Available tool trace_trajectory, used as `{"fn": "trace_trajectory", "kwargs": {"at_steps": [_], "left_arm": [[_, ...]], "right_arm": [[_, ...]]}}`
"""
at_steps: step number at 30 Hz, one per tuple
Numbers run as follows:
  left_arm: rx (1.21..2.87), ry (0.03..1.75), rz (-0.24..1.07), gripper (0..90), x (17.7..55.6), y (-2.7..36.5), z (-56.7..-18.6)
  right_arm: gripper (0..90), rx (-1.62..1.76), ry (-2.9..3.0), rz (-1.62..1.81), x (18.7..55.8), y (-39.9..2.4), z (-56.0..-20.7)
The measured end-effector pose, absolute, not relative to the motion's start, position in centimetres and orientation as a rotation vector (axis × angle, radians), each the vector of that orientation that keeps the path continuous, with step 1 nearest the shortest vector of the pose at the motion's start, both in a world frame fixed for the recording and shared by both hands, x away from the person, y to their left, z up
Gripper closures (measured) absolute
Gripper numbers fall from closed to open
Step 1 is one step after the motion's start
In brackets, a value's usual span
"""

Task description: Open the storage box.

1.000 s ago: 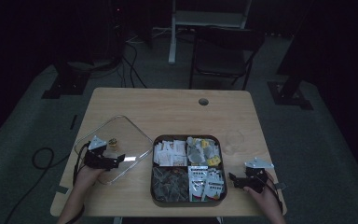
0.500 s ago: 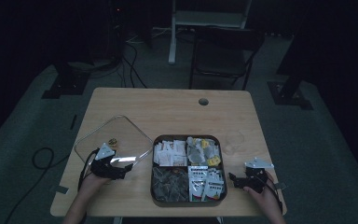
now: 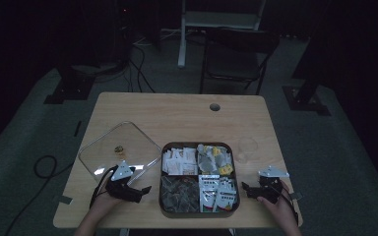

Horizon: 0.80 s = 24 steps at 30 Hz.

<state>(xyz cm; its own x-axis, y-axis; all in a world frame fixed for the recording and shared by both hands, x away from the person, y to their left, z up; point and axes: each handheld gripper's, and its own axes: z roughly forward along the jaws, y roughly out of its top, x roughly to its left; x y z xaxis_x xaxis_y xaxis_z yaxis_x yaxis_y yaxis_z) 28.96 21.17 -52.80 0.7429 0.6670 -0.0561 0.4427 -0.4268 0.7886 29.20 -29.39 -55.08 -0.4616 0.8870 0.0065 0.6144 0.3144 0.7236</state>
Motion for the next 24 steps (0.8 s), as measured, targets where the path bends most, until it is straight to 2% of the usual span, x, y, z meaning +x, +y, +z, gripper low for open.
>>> {"fn": "trace_trajectory", "kwargs": {"at_steps": [24], "left_arm": [[2.294, 0.724, 0.331, 1.3, 26.8, 18.3, -54.7]], "right_arm": [[11.0, 1.334, 2.193, 0.944, 29.2, -29.4, -55.1]]}}
